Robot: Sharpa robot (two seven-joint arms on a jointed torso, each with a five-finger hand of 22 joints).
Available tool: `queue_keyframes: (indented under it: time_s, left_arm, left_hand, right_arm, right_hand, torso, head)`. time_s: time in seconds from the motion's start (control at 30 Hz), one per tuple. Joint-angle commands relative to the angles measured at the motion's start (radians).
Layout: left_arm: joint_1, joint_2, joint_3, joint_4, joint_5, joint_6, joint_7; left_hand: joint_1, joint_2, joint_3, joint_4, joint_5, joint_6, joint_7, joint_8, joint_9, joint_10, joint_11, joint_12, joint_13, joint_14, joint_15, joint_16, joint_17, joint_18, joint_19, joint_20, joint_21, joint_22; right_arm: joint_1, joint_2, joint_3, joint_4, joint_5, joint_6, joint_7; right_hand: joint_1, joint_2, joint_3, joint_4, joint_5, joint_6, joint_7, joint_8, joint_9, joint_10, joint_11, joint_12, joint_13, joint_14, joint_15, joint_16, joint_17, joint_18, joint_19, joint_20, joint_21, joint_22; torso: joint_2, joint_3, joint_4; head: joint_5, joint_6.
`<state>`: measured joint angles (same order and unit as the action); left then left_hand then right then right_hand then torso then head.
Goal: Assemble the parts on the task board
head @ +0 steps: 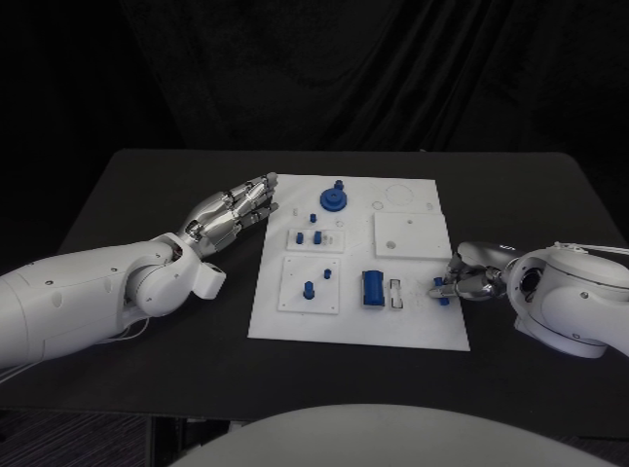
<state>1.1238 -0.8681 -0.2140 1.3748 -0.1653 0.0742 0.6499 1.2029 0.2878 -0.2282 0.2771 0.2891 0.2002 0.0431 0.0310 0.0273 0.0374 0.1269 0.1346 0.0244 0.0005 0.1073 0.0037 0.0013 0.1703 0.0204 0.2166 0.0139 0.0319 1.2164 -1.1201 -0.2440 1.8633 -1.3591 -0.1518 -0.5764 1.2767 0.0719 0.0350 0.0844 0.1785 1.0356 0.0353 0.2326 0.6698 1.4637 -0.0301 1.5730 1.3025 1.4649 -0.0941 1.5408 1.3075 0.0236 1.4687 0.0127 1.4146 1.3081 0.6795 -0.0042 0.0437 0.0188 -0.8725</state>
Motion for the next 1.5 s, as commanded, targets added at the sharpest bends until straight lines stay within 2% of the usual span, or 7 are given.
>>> queue_keyframes:
  time_s: [0.03,0.37,0.63,0.83,1.0,1.1,1.5]
  left_arm:
    - [-0.002,0.0,0.001,0.002,-0.001,0.014,0.008]
    - [-0.003,0.002,0.001,0.001,-0.001,0.015,0.006]
    - [-0.003,0.002,0.001,0.0,-0.001,0.015,0.005]
    - [-0.003,0.005,0.001,-0.001,-0.001,0.016,0.004]
    - [-0.003,0.007,0.001,-0.001,-0.001,0.017,0.003]
    - [-0.003,0.007,0.001,-0.001,-0.001,0.017,0.002]
    - [-0.003,0.009,0.001,-0.002,-0.001,0.019,0.0]
  left_hand:
    - [0.012,0.0,0.006,0.001,0.007,-0.005,-0.002,0.002,0.001,0.002,0.009,0.006,0.001,0.0,0.01,-0.004,-0.001,0.008,0.0,0.009,0.003,0.001]
    - [0.012,0.0,0.007,0.001,0.007,-0.006,-0.002,0.001,0.001,0.003,0.01,0.009,0.002,0.0,0.011,-0.004,-0.001,0.008,0.0,0.01,0.003,0.001]
    - [0.012,0.0,0.007,0.001,0.007,-0.006,-0.003,0.001,0.001,0.004,0.012,0.011,0.002,0.0,0.011,-0.004,-0.001,0.008,0.0,0.01,0.004,0.001]
    - [0.013,0.0,0.008,0.0,0.007,-0.004,-0.003,0.002,0.001,0.004,0.013,0.013,0.002,0.0,0.012,-0.004,-0.001,0.008,0.0,0.01,0.003,0.001]
    - [0.013,0.0,0.008,0.0,0.007,-0.004,-0.003,0.002,0.001,0.004,0.013,0.013,0.002,0.0,0.012,-0.004,-0.001,0.008,0.0,0.01,0.003,0.001]
    - [0.013,0.0,0.008,0.0,0.007,-0.004,-0.003,0.002,0.001,0.004,0.013,0.013,0.002,0.0,0.012,-0.004,-0.001,0.008,0.0,0.01,0.003,0.001]
    - [0.013,0.0,0.008,0.0,0.008,-0.003,-0.002,0.002,0.002,0.005,0.013,0.013,0.002,0.0,0.013,-0.004,-0.001,0.007,0.0,0.011,0.004,0.001]
  right_arm:
    - [-0.005,-0.007,-0.004,0.016,0.119,-0.059,0.036]
    - [0.012,-0.013,-0.004,0.047,0.289,-0.074,0.078]
    - [0.017,0.015,-0.003,0.034,0.396,-0.063,0.092]
    - [0.019,0.047,-0.003,0.015,0.42,-0.059,0.083]
    - [0.02,0.068,-0.003,-0.005,0.426,-0.05,0.06]
    - [0.02,0.077,-0.003,-0.015,0.428,-0.049,0.053]
    - [0.02,0.103,-0.003,-0.038,0.43,-0.045,0.042]
  right_hand:
    - [-0.033,-0.012,0.164,-0.143,0.0,0.005,0.0,0.007,-0.006,0.107,-0.003,-0.002,0.268,0.094,-0.002,0.002,0.203,0.013,0.035,0.004,0.005,0.214]
    - [-0.078,-0.034,0.224,-0.156,-0.002,0.009,-0.001,0.013,-0.008,0.107,-0.003,-0.002,0.268,0.095,0.0,0.005,0.209,0.012,0.038,0.005,0.011,0.216]
    - [-0.096,-0.039,0.241,-0.156,-0.002,0.009,0.0,0.014,-0.008,0.107,-0.004,-0.002,0.268,0.095,0.001,0.005,0.21,0.011,0.038,0.006,0.013,0.217]
    - [-0.111,-0.042,0.251,-0.153,-0.003,0.008,0.001,0.015,-0.008,0.107,-0.003,-0.002,0.268,0.095,0.001,0.004,0.208,0.012,0.037,0.007,0.011,0.216]
    - [-0.136,-0.047,0.261,-0.144,-0.004,0.007,0.002,0.017,-0.008,0.107,-0.002,-0.002,0.268,0.094,0.003,0.004,0.206,0.012,0.036,0.008,0.009,0.215]
    - [-0.141,-0.048,0.263,-0.143,-0.004,0.007,0.002,0.018,-0.007,0.107,-0.002,-0.002,0.268,0.094,0.003,0.002,0.203,0.027,0.01,0.008,-0.05,0.196]
    - [-0.185,-0.06,0.275,-0.121,-0.005,0.004,0.005,0.02,-0.007,0.107,0.001,-0.002,0.268,0.093,0.005,0.002,0.201,0.028,0.006,0.01,-0.058,0.194]
  torso:
    - [0.0,-0.0001,0.0]
    - [0.0,0.0004,-0.0001]
    - [0.0,-0.0008,0.0003]
    - [0.001,-0.0008,0.0028]
    - [0.001,-0.0008,0.0028]
    - [0.001,-0.0009,0.0025]
    - [0.0,-0.0025,0.0022]
  head:
    - [0.0,0.0]
    - [-0.001,0.0]
    - [-0.002,0.0]
    - [-0.005,0.0]
    - [-0.004,0.0]
    - [-0.004,0.0]
    - [-0.004,0.0]
